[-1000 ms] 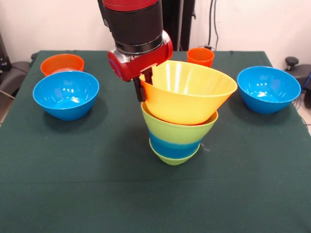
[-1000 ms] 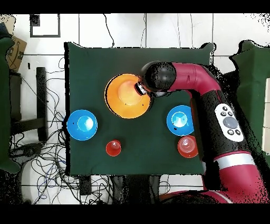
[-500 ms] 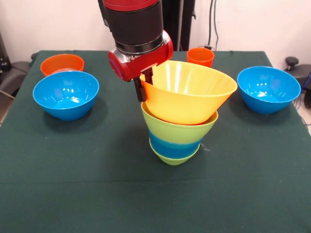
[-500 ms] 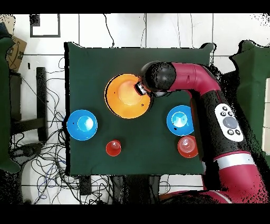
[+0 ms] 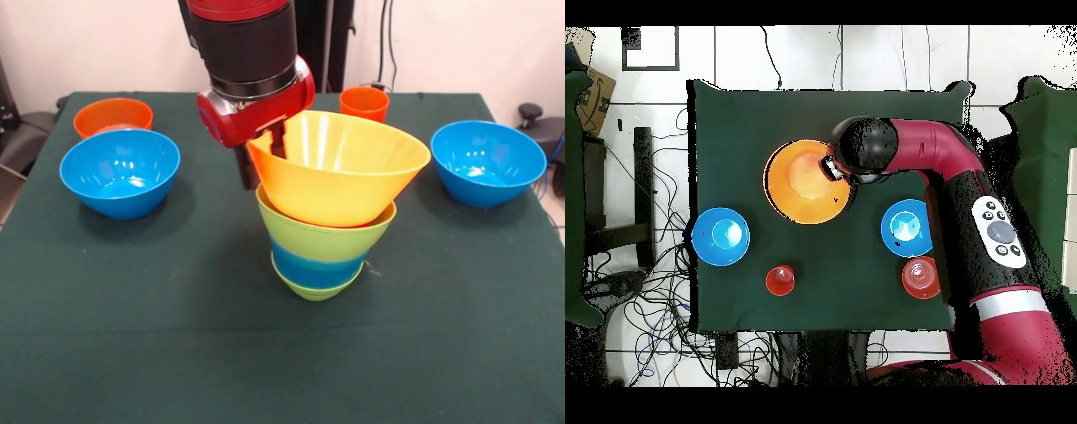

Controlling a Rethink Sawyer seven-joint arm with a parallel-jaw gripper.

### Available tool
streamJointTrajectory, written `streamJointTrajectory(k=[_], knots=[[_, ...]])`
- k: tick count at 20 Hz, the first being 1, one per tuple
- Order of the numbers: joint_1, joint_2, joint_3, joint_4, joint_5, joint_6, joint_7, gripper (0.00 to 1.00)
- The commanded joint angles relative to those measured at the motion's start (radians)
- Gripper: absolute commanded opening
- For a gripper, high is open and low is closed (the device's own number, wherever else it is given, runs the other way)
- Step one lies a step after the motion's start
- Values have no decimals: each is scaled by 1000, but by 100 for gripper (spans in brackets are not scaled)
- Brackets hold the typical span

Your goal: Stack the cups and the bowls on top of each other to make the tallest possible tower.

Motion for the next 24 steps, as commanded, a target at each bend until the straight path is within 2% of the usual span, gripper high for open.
streamJointTrajectory(k=[1,24], knots=[[24,81,-40,70,-48,-72,57,100],[26,44,-41,91,-53,-82,71,100]])
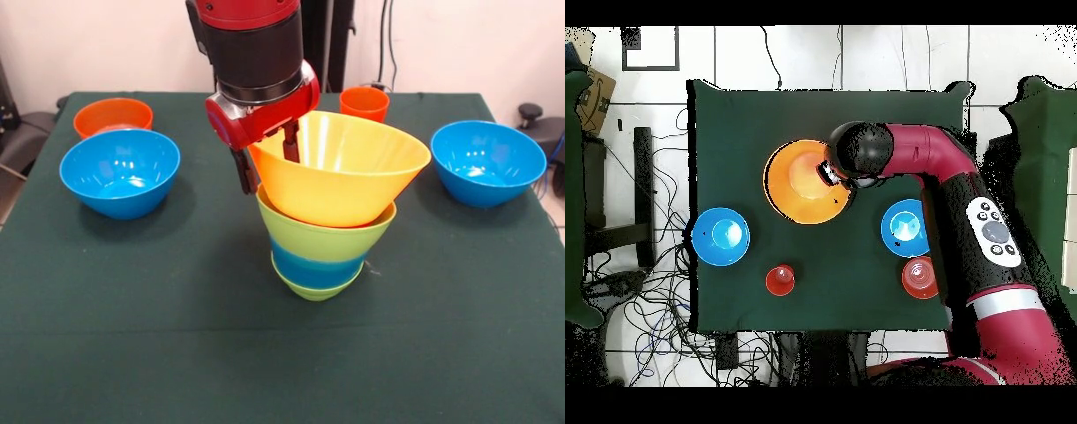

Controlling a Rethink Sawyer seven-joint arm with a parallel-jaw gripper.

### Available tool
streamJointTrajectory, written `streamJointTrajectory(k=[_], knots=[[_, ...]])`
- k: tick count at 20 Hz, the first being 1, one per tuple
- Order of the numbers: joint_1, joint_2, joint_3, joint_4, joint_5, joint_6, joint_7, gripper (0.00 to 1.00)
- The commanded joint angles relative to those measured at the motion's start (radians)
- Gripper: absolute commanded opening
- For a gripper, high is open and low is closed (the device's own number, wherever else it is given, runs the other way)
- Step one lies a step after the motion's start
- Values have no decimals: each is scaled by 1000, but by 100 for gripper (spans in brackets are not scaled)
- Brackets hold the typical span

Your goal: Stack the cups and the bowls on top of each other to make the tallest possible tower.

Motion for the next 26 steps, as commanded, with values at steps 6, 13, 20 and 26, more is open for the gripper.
streamJointTrajectory(k=[6,13,20,26], knots=[[11,6,-34,95,-35,-58,55,100],[7,-24,-33,124,-31,-56,58,100],[2,-78,-31,155,-24,-40,53,100],[-1,-82,-27,133,-39,-45,32,100]])
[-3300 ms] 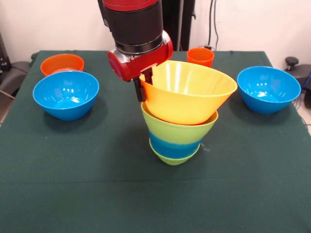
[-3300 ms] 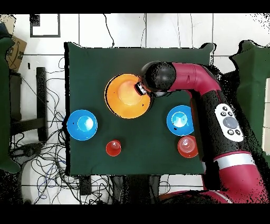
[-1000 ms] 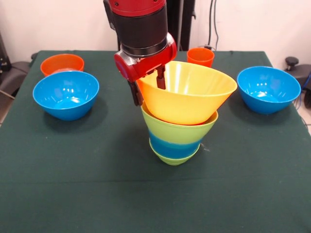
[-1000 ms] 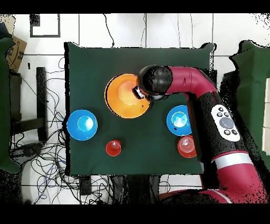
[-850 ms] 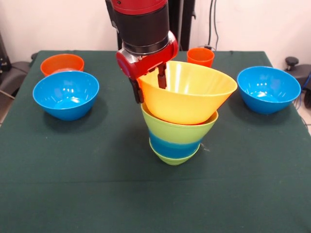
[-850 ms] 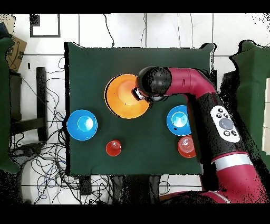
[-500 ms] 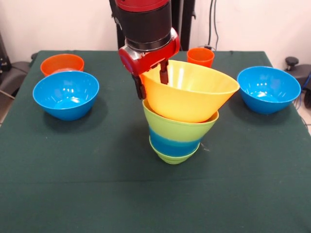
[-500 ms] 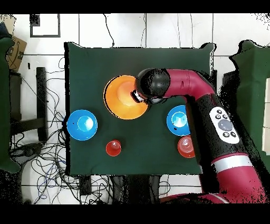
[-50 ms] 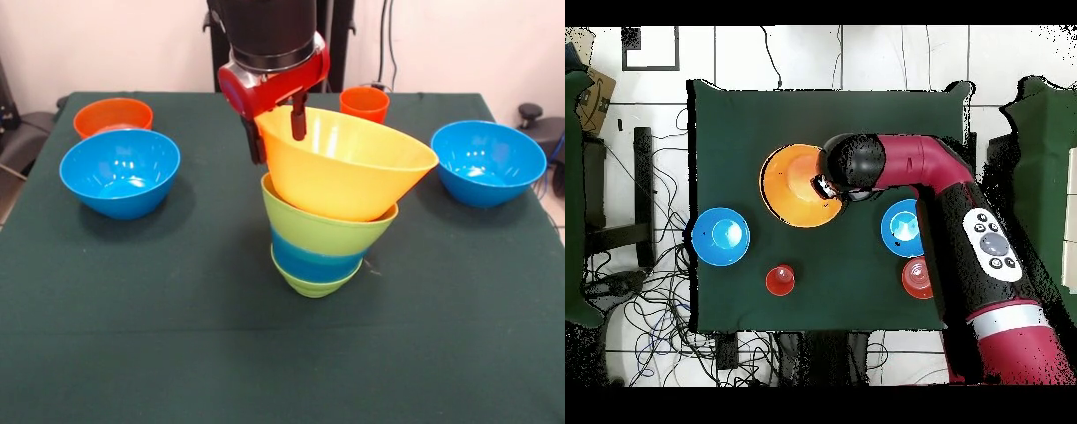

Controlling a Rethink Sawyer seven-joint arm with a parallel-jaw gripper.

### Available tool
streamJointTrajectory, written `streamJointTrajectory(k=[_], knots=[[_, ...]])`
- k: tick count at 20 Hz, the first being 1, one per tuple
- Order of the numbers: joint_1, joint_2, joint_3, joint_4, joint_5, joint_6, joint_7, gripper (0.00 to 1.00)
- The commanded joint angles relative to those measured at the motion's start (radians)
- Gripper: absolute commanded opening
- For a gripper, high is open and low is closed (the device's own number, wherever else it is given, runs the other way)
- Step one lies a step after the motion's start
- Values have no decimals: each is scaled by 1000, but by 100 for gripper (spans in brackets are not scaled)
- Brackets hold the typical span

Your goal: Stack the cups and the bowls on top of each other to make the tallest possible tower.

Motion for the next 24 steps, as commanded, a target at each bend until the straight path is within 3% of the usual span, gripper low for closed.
streamJointTrajectory(k=[1,8,13,24], knots=[[0,0,-27,28,-40,-43,28,100],[6,-31,-23,-25,-39,-9,16,100],[40,-39,-34,-105,-43,66,26,100],[30,-153,-24,-141,-18,234,-34,100]])
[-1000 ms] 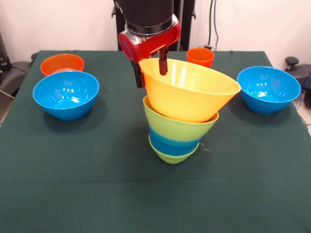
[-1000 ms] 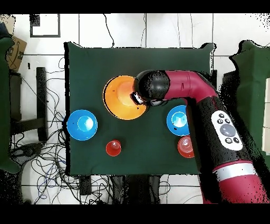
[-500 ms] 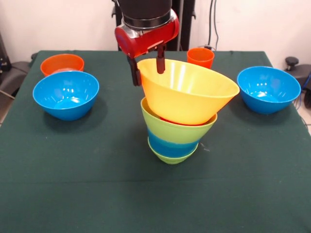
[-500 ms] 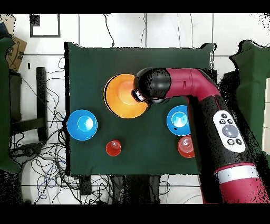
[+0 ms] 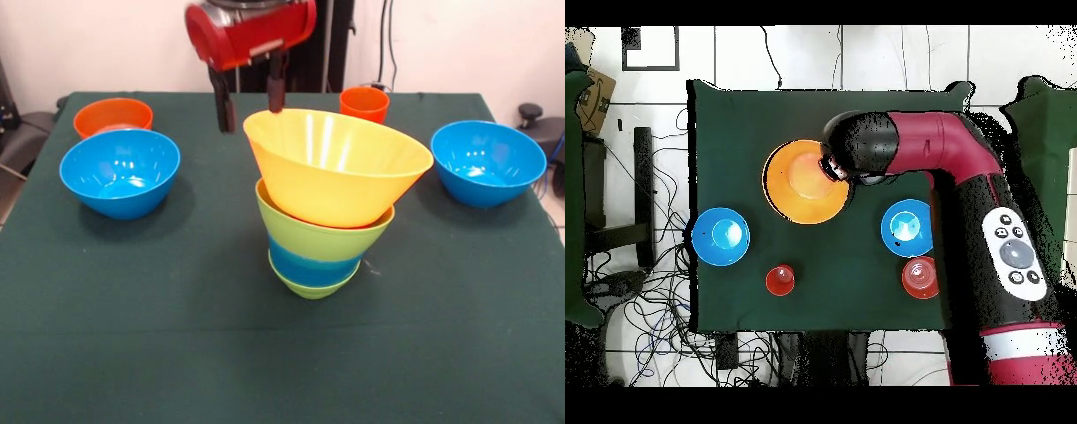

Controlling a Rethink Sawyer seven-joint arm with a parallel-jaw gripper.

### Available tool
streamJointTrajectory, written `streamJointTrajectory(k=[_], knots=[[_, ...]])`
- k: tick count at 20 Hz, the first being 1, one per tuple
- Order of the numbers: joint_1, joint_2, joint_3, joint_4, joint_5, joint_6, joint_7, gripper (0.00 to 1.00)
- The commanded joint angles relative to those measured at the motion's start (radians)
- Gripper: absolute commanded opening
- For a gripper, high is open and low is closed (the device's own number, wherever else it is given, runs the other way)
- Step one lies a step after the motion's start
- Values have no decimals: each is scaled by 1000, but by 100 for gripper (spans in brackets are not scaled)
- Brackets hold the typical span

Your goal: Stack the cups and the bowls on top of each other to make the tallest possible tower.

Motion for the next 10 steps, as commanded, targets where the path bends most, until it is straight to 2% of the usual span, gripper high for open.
streamJointTrajectory(k=[1,6,10], knots=[[20,-63,-23,-58,-15,171,-33,100],[18,-90,-18,-68,-16,215,-37,100],[11,-78,-8,-81,-16,217,-47,100]])
